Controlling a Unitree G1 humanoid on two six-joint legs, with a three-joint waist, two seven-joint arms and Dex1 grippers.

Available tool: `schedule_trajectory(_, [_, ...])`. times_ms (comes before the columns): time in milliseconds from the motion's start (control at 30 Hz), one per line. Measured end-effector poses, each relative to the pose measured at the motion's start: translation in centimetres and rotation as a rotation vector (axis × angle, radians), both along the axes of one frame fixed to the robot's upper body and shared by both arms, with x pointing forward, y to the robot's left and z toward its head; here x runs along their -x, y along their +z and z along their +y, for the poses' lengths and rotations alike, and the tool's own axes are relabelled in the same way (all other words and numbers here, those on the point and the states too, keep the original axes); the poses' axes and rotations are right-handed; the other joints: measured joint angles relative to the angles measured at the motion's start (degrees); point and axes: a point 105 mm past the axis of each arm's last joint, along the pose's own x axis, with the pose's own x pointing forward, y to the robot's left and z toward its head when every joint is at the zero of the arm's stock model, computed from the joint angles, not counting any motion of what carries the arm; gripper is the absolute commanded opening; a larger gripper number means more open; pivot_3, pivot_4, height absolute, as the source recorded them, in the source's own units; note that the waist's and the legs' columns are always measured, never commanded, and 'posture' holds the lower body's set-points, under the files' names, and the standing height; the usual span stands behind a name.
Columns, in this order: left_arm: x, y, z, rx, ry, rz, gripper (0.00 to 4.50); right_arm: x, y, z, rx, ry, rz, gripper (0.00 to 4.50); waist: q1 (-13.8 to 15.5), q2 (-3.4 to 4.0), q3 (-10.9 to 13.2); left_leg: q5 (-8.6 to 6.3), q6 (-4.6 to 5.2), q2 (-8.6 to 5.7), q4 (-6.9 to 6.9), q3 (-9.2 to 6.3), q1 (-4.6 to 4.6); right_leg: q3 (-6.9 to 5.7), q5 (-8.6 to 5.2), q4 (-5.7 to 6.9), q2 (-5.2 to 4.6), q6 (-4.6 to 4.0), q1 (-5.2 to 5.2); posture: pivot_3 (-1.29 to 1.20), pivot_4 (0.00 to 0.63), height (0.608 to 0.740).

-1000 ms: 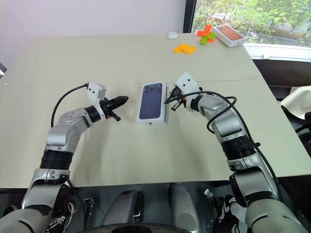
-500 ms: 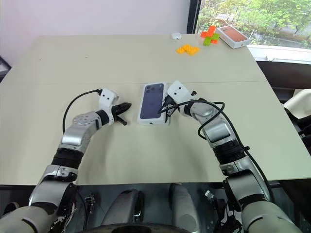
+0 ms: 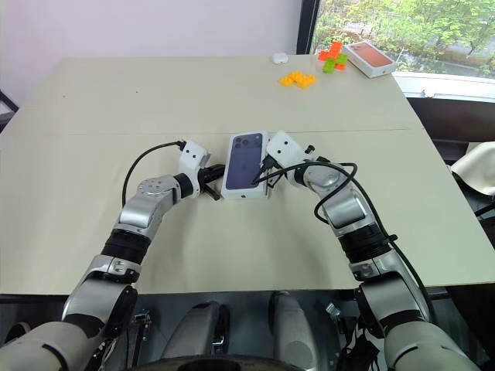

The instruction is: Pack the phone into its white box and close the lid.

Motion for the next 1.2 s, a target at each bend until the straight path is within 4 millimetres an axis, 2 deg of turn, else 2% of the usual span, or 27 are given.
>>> schedule_trajectory(300, [-0.1,0.3,-0.4,0.027,0.002,0.009,0.0,-0.1,0.1,-0.3,0.009,-0.009,-0.006,0.03,-0.02,0.0,0.0,0.0,0.0,0.0,0.0,0.0,-0.01,0.0,0.0,0.0,0.0,0.0,-0.01,0.0,0.15,0.74])
schedule_trajectory(567, [0.1,2.3,-0.8,0.078,0.0,-0.036,0.0,-0.2,0.2,-0.7,0.009,-0.027,-0.006,0.03,-0.02,0.0,0.0,0.0,-0.01,0.0,0.0,0.0,0.0,0.01,0.01,0.0,0.01,0.0,-0.01,0.0,0.15,0.74])
schedule_trajectory(733, [0.4,1.6,-0.9,0.06,-0.011,-0.021,0.0,-0.2,0.2,-0.8,0.009,-0.029,-0.007,0.03,-0.03,0.0,0.0,0.01,-0.01,0.0,0.0,0.0,0.0,0.01,0.01,0.01,0.01,0.0,-0.01,0.0,0.15,0.74])
schedule_trajectory(1200, [0.3,1.6,-0.8,0.054,-0.006,-0.023,0.0,-0.3,0.1,-0.8,0.017,-0.041,-0.01,0.03,-0.03,0.0,0.0,0.02,-0.03,0.0,0.0,0.0,0.04,0.02,0.01,0.03,0.01,-0.01,0.02,0.0,0.15,0.74])
